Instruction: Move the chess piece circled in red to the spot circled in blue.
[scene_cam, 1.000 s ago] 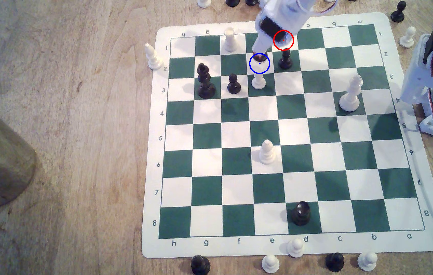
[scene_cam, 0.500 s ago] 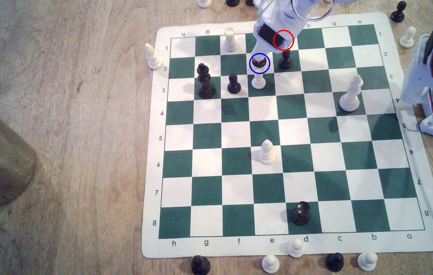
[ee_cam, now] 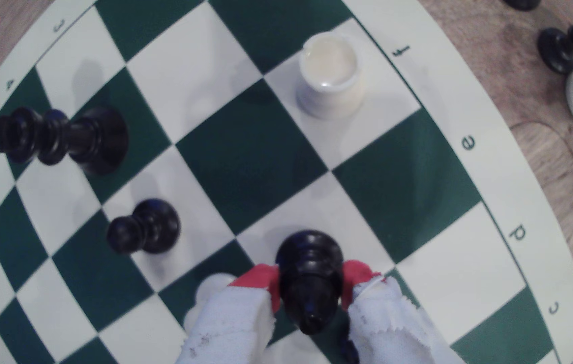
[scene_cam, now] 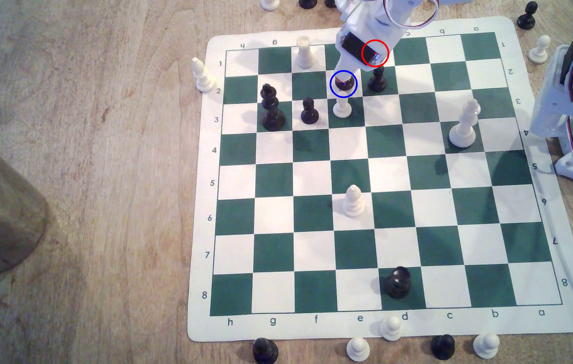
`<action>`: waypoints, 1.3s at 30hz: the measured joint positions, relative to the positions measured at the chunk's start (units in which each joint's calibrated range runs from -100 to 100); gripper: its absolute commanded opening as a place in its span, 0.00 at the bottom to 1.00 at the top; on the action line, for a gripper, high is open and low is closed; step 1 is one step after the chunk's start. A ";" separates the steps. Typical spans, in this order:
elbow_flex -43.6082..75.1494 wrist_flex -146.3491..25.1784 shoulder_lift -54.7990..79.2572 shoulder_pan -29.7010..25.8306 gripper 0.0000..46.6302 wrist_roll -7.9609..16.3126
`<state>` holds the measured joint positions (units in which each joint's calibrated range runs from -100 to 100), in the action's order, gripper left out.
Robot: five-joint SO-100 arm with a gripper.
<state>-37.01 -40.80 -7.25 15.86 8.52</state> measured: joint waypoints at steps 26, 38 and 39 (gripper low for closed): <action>0.00 -4.62 -4.61 1.40 0.36 0.10; -0.81 -21.83 -22.20 -0.74 0.33 -0.83; -1.63 -23.59 -23.80 -1.33 0.33 -0.78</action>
<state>-38.64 -64.38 -31.04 14.53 7.74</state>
